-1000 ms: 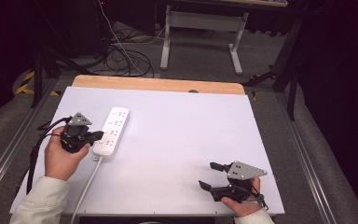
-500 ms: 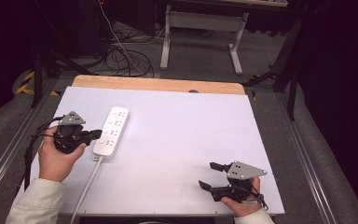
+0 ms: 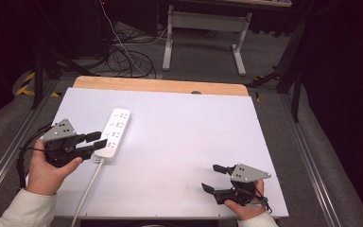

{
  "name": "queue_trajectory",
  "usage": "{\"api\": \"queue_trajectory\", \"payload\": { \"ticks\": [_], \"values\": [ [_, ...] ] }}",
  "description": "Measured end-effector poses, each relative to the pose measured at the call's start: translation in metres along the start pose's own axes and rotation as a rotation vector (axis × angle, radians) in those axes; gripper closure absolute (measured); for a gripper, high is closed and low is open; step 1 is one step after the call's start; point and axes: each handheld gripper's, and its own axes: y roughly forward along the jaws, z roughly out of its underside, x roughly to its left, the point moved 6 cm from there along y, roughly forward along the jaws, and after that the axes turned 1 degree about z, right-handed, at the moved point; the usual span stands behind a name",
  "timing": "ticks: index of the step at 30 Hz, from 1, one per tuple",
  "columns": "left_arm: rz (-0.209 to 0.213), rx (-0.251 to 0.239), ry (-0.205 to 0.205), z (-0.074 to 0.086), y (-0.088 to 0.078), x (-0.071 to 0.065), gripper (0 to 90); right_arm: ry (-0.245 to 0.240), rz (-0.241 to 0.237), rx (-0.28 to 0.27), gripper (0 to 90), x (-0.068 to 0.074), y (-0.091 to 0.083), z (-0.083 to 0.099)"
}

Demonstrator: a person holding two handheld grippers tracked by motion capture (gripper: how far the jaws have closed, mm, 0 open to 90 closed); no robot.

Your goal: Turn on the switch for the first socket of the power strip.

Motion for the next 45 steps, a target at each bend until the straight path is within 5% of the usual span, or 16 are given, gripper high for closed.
{"api": "queue_trajectory", "payload": {
  "ticks": [3, 9, 17, 23, 30, 45],
  "values": [
    [0.007, -0.038, 0.057, 0.004, -0.002, -0.004, 63.4, -0.002, 0.000, 0.000, 24.9, 0.000, 0.000, 0.000],
    [0.010, -0.090, 0.100, 0.010, -0.005, -0.014, 44.2, -0.001, 0.000, -0.003, 24.9, 0.000, 0.000, 0.000],
    [0.080, -0.138, 0.071, 0.024, -0.012, -0.030, 22.2, -0.004, 0.001, -0.001, 24.9, 0.000, 0.000, 0.000],
    [0.093, -0.128, 0.109, 0.047, -0.009, -0.035, 15.2, -0.003, 0.001, -0.001, 24.9, 0.001, 0.000, 0.000],
    [0.109, -0.168, 0.103, 0.066, -0.011, -0.036, 13.6, -0.005, 0.000, 0.001, 24.9, 0.001, 0.000, 0.000],
    [0.091, -0.110, 0.132, 0.096, 0.000, -0.030, 13.6, -0.005, -0.001, 0.000, 24.6, 0.000, 0.000, 0.001]
  ]
}}
